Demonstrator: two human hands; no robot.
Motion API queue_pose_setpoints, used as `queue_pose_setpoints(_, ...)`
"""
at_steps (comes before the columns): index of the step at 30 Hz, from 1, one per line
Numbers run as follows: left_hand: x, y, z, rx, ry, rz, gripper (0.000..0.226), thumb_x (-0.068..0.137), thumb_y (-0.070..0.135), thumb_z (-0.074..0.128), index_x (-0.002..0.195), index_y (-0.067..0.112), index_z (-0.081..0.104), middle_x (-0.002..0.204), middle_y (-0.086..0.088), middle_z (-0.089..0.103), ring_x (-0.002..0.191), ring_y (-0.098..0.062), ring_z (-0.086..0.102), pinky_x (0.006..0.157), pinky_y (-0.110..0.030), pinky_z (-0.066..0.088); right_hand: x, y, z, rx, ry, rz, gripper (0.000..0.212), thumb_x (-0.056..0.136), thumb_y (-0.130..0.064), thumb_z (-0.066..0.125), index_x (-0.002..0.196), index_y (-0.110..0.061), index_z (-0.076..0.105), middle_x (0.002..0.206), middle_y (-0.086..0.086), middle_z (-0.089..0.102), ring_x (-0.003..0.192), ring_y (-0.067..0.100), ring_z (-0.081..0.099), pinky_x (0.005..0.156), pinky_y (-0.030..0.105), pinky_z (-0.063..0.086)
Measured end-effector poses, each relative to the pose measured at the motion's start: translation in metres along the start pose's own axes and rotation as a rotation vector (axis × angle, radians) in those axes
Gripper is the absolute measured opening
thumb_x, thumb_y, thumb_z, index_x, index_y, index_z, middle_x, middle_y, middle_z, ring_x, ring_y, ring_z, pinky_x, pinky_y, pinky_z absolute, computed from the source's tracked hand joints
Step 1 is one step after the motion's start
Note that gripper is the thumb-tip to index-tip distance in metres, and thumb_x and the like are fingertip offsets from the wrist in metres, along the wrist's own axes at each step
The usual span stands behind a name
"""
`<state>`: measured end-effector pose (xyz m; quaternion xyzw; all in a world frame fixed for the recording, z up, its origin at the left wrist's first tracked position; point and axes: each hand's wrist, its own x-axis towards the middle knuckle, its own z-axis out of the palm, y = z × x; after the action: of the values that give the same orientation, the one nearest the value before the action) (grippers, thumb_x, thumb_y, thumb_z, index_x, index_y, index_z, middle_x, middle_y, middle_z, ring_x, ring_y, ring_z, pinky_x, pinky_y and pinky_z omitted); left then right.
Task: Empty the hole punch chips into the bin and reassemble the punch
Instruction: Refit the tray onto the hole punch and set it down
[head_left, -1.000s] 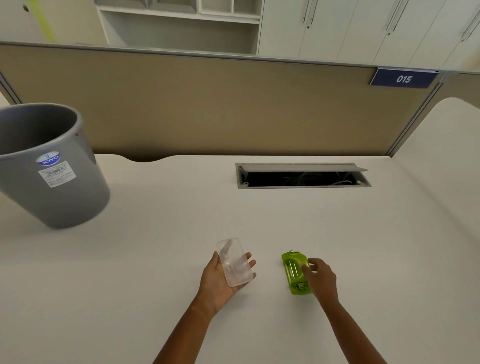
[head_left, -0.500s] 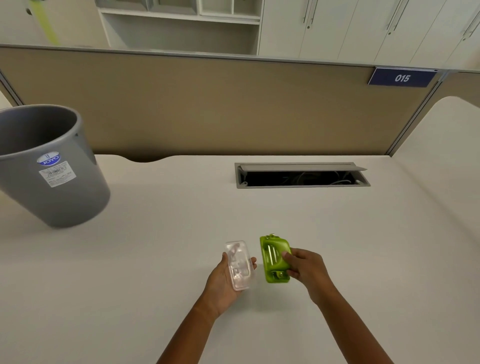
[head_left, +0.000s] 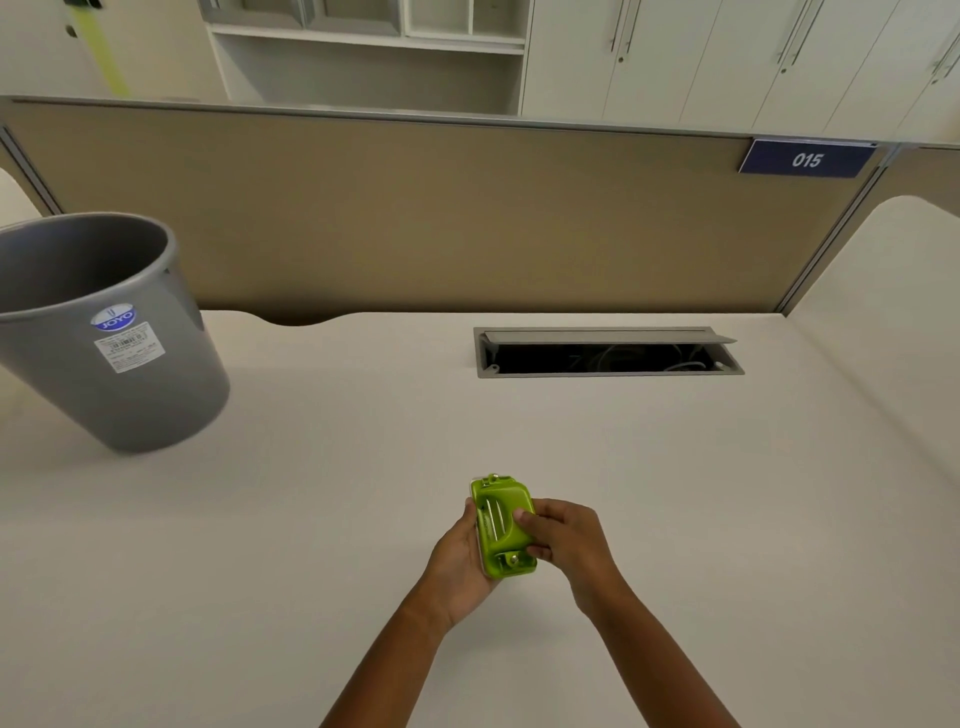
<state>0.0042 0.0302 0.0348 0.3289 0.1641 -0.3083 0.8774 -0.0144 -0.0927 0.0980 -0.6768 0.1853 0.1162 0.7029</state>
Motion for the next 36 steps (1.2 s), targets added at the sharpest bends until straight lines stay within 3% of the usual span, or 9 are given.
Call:
queue_pose_setpoints(6,-0.001,-0.003,0.003,0.002,0.038,-0.01,0.048,0.099,0.04,0.022,0.099,0.016,0.064,0.08,-0.008,0.076,0.075,-0.02,0.066,0.059,-0.027,0.057,-0.001,0.0,0.001,0.038,0.005,0.005,0.016,0.083,-0.006,0.062,0.072,-0.016,0.069,0.07,0.006,0.067,0.062,0.013,0.062,0.053,0.014,0.051)
queue_pose_setpoints(19,-0.002,-0.004,0.003,-0.023,0.04,-0.024,0.051,0.098,0.043,0.022,0.1,0.013,0.062,0.077,-0.009,0.077,0.073,-0.02,0.065,0.06,-0.026,0.055,-0.004,0.0,0.0,0.088,-0.015,-0.018,0.017,0.084,-0.006,0.061,0.073,-0.016,0.069,0.07,0.005,0.068,0.059,0.01,0.064,0.052,0.013,0.052)
queue_pose_setpoints(26,-0.004,-0.002,0.005,-0.037,0.007,0.022,0.043,0.097,0.039,0.031,0.099,0.011,0.064,0.078,-0.009,0.076,0.064,-0.019,0.072,0.055,-0.025,0.058,-0.002,-0.003,-0.002,0.029,-0.087,-0.031,0.007,0.084,-0.008,0.063,0.08,-0.011,0.068,0.074,0.007,0.067,0.065,0.012,0.064,0.057,0.013,0.054)
queue_pose_setpoints(29,-0.004,-0.002,0.006,0.007,0.028,0.018,0.038,0.097,0.036,0.033,0.1,0.012,0.063,0.075,-0.008,0.076,0.062,-0.018,0.072,0.054,-0.025,0.058,0.0,-0.008,-0.004,-0.014,-0.152,0.005,0.014,0.086,-0.014,0.062,0.073,-0.01,0.067,0.07,0.006,0.067,0.06,0.01,0.066,0.057,0.016,0.056)
queue_pose_setpoints(31,-0.005,-0.003,0.007,-0.002,0.031,0.016,0.04,0.097,0.037,0.033,0.108,0.012,0.062,0.081,-0.01,0.077,0.068,-0.021,0.073,0.061,-0.029,0.06,0.004,-0.01,-0.005,-0.056,-0.105,-0.015,0.022,0.088,-0.019,0.059,0.071,-0.008,0.067,0.068,0.007,0.066,0.057,0.012,0.065,0.055,0.019,0.054)
queue_pose_setpoints(33,-0.007,-0.004,0.008,-0.027,0.014,0.01,0.045,0.097,0.039,0.031,0.112,0.01,0.062,0.092,-0.015,0.076,0.079,-0.028,0.074,0.07,-0.035,0.06,0.012,-0.011,-0.008,-0.152,0.043,-0.083,0.021,0.087,-0.02,0.059,0.078,-0.004,0.069,0.07,0.007,0.065,0.058,0.015,0.061,0.055,0.022,0.05)
queue_pose_setpoints(36,-0.011,-0.006,0.007,-0.031,0.012,-0.008,0.052,0.097,0.041,0.031,0.096,0.006,0.069,0.089,-0.02,0.076,0.078,-0.034,0.073,0.067,-0.037,0.062,0.02,-0.013,-0.011,-0.218,0.113,-0.097,0.019,0.087,-0.016,0.06,0.092,-0.001,0.069,0.072,0.002,0.062,0.064,0.012,0.056,0.055,0.017,0.046)
